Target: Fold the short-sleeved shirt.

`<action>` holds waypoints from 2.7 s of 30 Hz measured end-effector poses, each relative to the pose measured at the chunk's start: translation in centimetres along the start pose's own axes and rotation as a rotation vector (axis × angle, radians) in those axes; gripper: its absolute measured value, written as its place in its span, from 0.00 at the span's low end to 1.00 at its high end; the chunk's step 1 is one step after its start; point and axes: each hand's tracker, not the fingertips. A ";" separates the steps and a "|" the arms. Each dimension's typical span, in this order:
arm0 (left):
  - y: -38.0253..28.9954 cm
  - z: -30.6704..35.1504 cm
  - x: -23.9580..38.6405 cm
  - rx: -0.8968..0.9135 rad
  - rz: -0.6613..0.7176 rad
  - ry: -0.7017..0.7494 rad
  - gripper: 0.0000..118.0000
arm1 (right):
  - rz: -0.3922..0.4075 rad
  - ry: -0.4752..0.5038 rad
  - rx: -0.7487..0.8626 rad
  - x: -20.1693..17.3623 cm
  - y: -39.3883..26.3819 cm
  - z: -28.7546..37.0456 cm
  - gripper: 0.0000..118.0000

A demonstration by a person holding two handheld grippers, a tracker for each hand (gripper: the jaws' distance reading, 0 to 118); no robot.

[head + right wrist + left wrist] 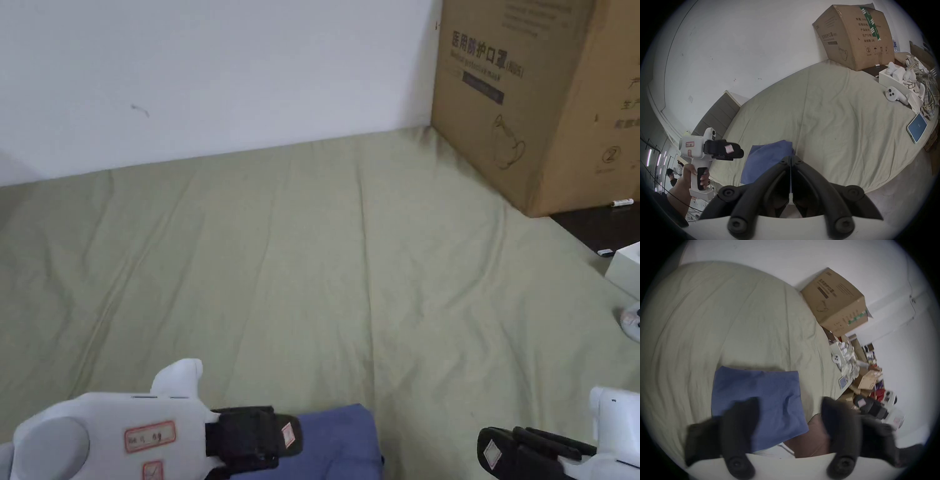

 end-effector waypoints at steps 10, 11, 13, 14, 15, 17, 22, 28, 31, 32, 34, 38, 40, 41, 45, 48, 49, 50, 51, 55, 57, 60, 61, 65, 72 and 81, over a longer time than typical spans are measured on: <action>-3.9 -15.9 2.6 -0.246 -0.139 0.067 0.03 | -0.005 -0.012 -0.004 -0.3 0.2 0.3 0.01; -4.0 -16.5 2.2 -0.241 -0.114 0.031 0.01 | -0.002 -0.007 -0.005 -0.5 0.3 0.3 0.01; -3.7 -16.1 2.0 -0.171 -0.010 -0.061 0.01 | -0.006 0.014 0.003 -1.0 0.6 0.3 0.01; -3.7 -15.3 2.4 -0.143 -0.007 -0.052 0.01 | -0.017 0.039 0.005 -1.2 0.7 0.3 0.01; -3.8 -13.6 3.1 -0.076 -0.039 -0.051 0.01 | -0.038 0.080 0.006 -1.4 0.9 0.2 0.01; -3.7 -9.1 4.5 0.092 -0.125 -0.075 0.01 | -0.038 0.107 0.015 -2.1 1.4 0.3 0.01; -4.0 5.9 8.2 0.617 -0.427 0.206 0.00 | 0.179 0.131 0.258 -6.1 4.0 2.5 0.01; -9.7 14.8 8.2 1.175 -0.522 0.677 0.00 | 0.495 -0.127 0.783 -8.9 1.2 3.2 0.01; -11.1 15.2 7.3 1.212 -0.453 0.830 0.00 | 0.450 -0.250 0.797 -8.9 0.3 3.1 0.01; -11.3 15.5 7.0 1.207 -0.426 0.783 0.00 | 0.415 -0.200 0.794 -8.6 0.2 3.4 0.01; -11.3 15.5 6.6 1.192 -0.440 0.756 0.00 | 0.435 -0.184 0.778 -8.8 0.8 3.8 0.01; -11.4 14.7 6.6 1.142 -0.465 0.780 0.00 | 0.479 -0.187 0.792 -9.5 0.8 4.1 0.01; -10.2 14.5 6.0 1.019 -0.431 0.656 0.00 | 0.478 -0.092 0.647 -9.5 1.5 3.0 0.01; -9.4 14.4 5.5 0.923 -0.409 0.582 0.00 | 0.484 -0.059 0.516 -9.3 1.9 1.7 0.01; -7.2 11.9 1.9 0.584 -0.294 0.443 0.00 | 0.465 -0.037 -0.304 -8.0 1.9 -8.5 0.01; -6.6 10.6 -1.8 0.462 -0.132 0.291 0.00 | 0.385 -0.010 -0.461 -5.7 -0.9 -14.4 0.01; -6.5 10.2 -3.3 0.420 -0.057 0.221 0.00 | 0.391 -0.041 -0.494 -5.3 -1.5 -15.9 0.01; -6.1 9.7 -4.8 0.379 0.001 0.148 0.00 | 0.402 -0.096 -0.523 -5.0 -2.1 -17.2 0.01; -5.7 8.9 -6.6 0.337 0.065 0.071 0.00 | 0.418 -0.169 -0.566 -4.6 -2.7 -18.7 0.01; -4.5 4.7 -13.6 0.126 0.238 -0.197 0.63 | 0.405 -0.134 -0.565 -4.8 -2.5 -19.6 0.01; -4.6 2.2 -15.2 0.048 0.296 -0.289 1.00 | 0.429 -0.134 -0.577 -4.7 -2.4 -19.6 0.01; -4.2 -1.6 -17.7 0.011 0.430 -0.470 1.00 | 0.450 -0.121 -0.570 -4.7 -2.6 -19.2 0.01; -4.2 -3.3 -19.1 -0.017 0.491 -0.517 1.00 | 0.451 -0.121 -0.569 -4.7 -2.6 -19.2 0.01; -3.8 -10.0 -17.5 -0.160 0.466 -0.765 1.00 | 0.437 -0.133 -0.564 -4.9 -2.8 -19.2 0.01; -2.6 -7.6 -14.9 -0.175 0.376 -0.386 0.17 | 0.373 -0.083 -0.471 -4.9 -2.5 -17.3 0.01; 2.8 18.5 -26.2 -0.033 0.201 0.305 0.17 | 0.310 -0.052 -0.393 -7.4 -1.2 -11.6 0.01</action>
